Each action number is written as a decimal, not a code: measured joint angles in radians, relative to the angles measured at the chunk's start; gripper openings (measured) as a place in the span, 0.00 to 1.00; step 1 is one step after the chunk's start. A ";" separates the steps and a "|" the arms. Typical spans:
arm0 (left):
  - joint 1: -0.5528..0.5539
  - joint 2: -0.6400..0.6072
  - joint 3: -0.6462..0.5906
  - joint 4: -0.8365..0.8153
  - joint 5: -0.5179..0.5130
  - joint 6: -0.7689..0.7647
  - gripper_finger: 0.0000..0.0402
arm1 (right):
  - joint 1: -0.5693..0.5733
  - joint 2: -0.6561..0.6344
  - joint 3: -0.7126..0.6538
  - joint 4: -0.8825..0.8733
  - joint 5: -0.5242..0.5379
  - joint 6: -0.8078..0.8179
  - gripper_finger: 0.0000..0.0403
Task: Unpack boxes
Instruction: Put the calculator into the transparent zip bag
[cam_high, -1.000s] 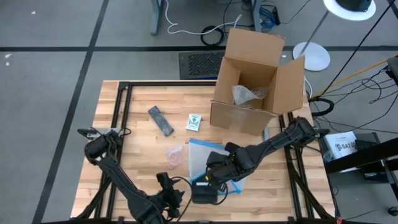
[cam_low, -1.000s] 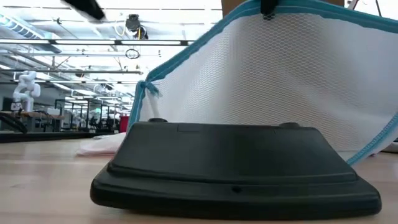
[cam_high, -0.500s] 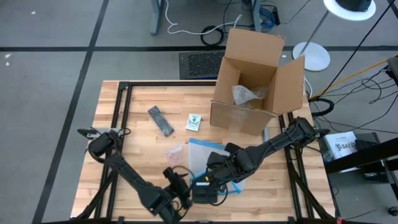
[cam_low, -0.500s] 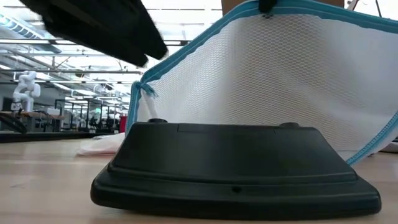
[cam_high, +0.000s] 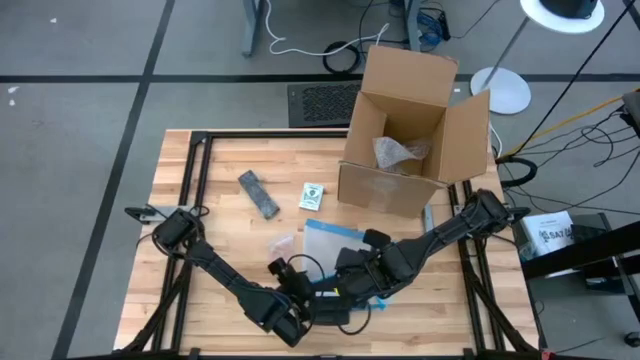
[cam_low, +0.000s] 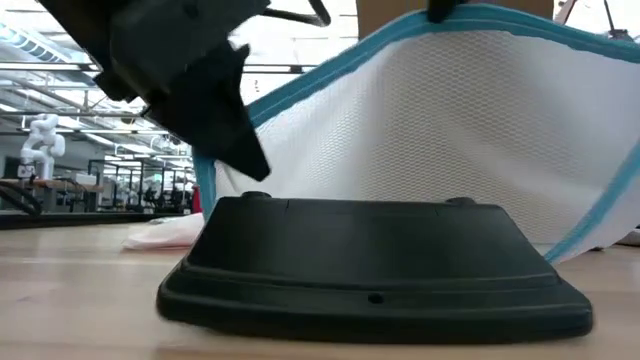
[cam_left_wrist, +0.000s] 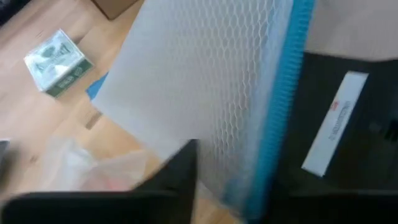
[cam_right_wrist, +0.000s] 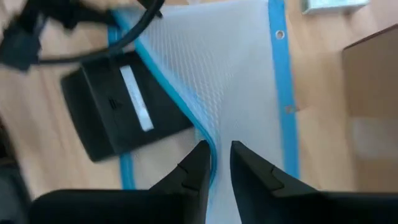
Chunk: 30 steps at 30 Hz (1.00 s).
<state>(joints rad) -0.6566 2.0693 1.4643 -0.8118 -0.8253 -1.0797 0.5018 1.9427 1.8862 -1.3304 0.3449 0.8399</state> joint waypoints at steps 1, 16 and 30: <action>0.000 0.000 0.000 -0.008 0.001 0.016 0.15 | 0.009 0.000 0.000 -0.014 0.020 -0.019 0.14; 0.045 -0.001 0.013 0.027 0.143 0.134 0.01 | 0.229 0.000 0.000 -0.044 0.289 -0.279 0.23; 0.080 -0.002 0.108 0.025 0.231 0.231 0.00 | 0.374 0.298 0.000 0.094 0.071 -0.308 0.23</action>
<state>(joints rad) -0.5765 2.0670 1.5721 -0.7864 -0.5941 -0.8488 0.8754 2.2402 1.8858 -1.2366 0.4155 0.5320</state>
